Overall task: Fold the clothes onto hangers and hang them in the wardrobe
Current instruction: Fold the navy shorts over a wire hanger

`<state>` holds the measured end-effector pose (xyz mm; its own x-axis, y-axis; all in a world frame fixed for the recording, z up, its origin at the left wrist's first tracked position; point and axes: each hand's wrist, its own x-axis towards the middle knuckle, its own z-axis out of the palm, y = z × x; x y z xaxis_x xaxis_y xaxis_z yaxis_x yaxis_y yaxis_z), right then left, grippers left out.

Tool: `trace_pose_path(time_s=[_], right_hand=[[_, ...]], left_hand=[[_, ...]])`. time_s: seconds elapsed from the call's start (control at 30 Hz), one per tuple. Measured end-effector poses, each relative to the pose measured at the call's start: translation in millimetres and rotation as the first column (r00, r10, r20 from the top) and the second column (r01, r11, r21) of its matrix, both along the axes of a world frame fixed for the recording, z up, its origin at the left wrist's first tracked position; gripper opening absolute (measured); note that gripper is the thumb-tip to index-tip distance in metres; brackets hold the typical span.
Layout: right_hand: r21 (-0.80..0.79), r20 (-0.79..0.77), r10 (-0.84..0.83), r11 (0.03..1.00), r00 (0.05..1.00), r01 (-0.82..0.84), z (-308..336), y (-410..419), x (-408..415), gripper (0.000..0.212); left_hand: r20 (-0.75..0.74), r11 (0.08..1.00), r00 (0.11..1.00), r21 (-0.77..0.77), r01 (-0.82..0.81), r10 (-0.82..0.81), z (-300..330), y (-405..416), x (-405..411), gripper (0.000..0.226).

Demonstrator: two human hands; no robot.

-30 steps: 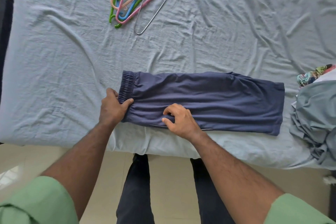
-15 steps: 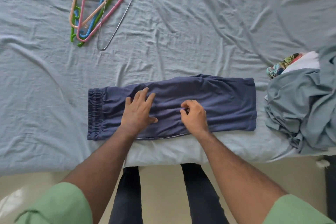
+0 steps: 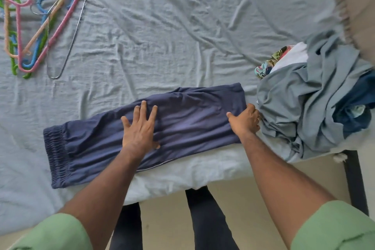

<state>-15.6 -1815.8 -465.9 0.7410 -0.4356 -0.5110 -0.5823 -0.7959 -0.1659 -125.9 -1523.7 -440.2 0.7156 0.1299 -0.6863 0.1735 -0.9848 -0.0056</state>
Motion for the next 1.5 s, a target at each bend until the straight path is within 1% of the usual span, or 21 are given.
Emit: trace_pose_path(time_s=[0.1, 0.13, 0.2, 0.27, 0.33, 0.4, 0.53, 0.6, 0.67, 0.7, 0.73, 0.8, 0.83, 0.87, 1.0, 1.1, 1.17, 1.3, 1.37, 1.43, 1.5], right_hand=[[0.056, -0.043, -0.019, 0.998, 0.999, 0.021, -4.0, -9.7, 9.5, 0.083], [0.098, -0.05, -0.035, 0.994, 0.998, 0.04, -4.3, -14.0, 12.1, 0.079], [0.238, -0.032, -0.051, 0.97, 0.998, 0.057, -3.3, -23.8, 15.3, 0.068], [0.384, -0.015, -0.009, 0.923, 1.0, 0.014, 1.8, -31.8, 15.6, 0.053], [0.451, 0.004, 0.089, 0.889, 0.996, -0.081, 8.2, -35.2, 14.9, 0.047], [0.48, 0.018, 0.164, 0.864, 0.986, -0.153, 13.4, -31.4, 13.4, 0.054], [0.617, 0.117, 0.178, 0.758, 0.977, -0.212, 24.3, -4.3, 6.0, 0.073], [0.658, 0.154, 0.197, 0.71, 0.968, -0.249, 30.6, 20.7, -1.7, 0.074], [0.674, 0.176, 0.236, 0.679, 0.956, -0.292, 38.0, 52.5, -13.9, 0.079], [0.679, 0.182, 0.257, 0.665, 0.949, -0.311, 40.3, 70.4, -22.1, 0.081], [0.684, 0.194, 0.275, 0.651, 0.942, -0.33, 41.6, 88.2, -30.2, 0.081], [0.684, 0.219, 0.307, 0.628, 0.926, -0.37, 41.4, 134.2, -51.3, 0.08], [0.683, 0.219, 0.319, 0.625, 0.922, -0.379, 41.0, 157.3, -62.2, 0.078], [0.69, 0.215, 0.33, 0.615, 0.919, -0.382, 41.7, 181.7, -73.8, 0.077], [0.711, 0.186, 0.406, 0.573, 0.895, -0.407, 41.9, 264.5, -117.3, 0.074], [0.706, 0.146, 0.485, 0.56, 0.862, -0.434, 46.0, 317.6, -147.4, 0.077], [0.689, 0.133, 0.528, 0.559, 0.839, -0.461, 49.3, 347.7, -165.4, 0.076], [0.644, 0.076, 0.578, 0.593, 0.812, -0.483, 54.5, 392.1, -195.0, 0.075], [0.608, 0.052, 0.604, 0.612, 0.795, -0.505, 55.0, 406.2, -206.6, 0.075], [0.584, 0.025, 0.629, 0.622, 0.777, -0.522, 54.4, 415.8, -213.9, 0.078], [0.605, -0.019, 0.666, 0.602, 0.746, -0.521, 50.8, 424.2, -219.8, 0.087]], left_hand=[[-0.045, 0.999, 0.999, 0.037, 0.012, -0.011, -4.8, -1.8, 3.6, 0.142], [-0.056, 0.999, 0.998, 0.045, 0.017, -0.015, -6.0, -2.8, 4.5, 0.144], [-0.065, 0.999, 0.998, 0.05, 0.02, -0.017, -8.0, -4.7, 6.0, 0.145], [-0.069, 0.999, 0.998, 0.043, 0.008, -0.005, -8.5, -6.5, 8.0, 0.146], [-0.066, 0.999, 0.997, 0.003, -0.046, 0.046, -8.0, -7.6, 10.7, 0.145], [-0.049, 0.992, 0.993, -0.059, -0.112, 0.109, -5.8, -6.4, 12.5, 0.142], [0.067, 0.962, 0.981, -0.216, -0.165, 0.183, 0.3, 4.4, 8.1, 0.129], [0.17, 0.946, 0.963, -0.285, -0.154, 0.208, 3.3, 12.9, 2.4, 0.115], [0.244, 0.908, 0.925, -0.374, -0.187, 0.291, 5.2, 21.6, -5.3, 0.095], [0.256, 0.871, 0.895, -0.434, -0.231, 0.365, 6.4, 26.9, -9.6, 0.085], [0.242, 0.807, 0.85, -0.51, -0.299, 0.468, 6.5, 32.2, -14.2, 0.074], [0.137, 0.613, 0.721, -0.646, -0.455, 0.68, 9.4, 51.6, -28.1, 0.045], [0.062, 0.512, 0.658, -0.684, -0.52, 0.751, 10.5, 61.7, -35.0, 0.032], [-0.004, 0.427, 0.602, -0.701, -0.571, 0.798, 10.9, 73.8, -43.0, 0.025], [-0.188, 0.162, 0.417, -0.723, -0.671, 0.889, 13.0, 117.2, -78.0, 0.036], [-0.355, -0.049, 0.267, -0.676, -0.736, 0.896, 22.4, 148.0, -105.5, 0.042], [-0.439, -0.175, 0.163, -0.632, -0.755, 0.884, 31.1, 164.9, -120.6, 0.046], [-0.511, -0.303, 0.061, -0.598, -0.742, 0.857, 33.9, 192.7, -144.6, 0.059], [-0.538, -0.347, 0.034, -0.59, -0.729, 0.842, 33.2, 203.8, -153.0, 0.063], [-0.546, -0.368, 0.018, -0.588, -0.72, 0.838, 31.5, 211.5, -156.8, 0.063], [-0.505, -0.356, 0.001, -0.61, -0.708, 0.863, 26.8, 218.3, -160.8, 0.06]])
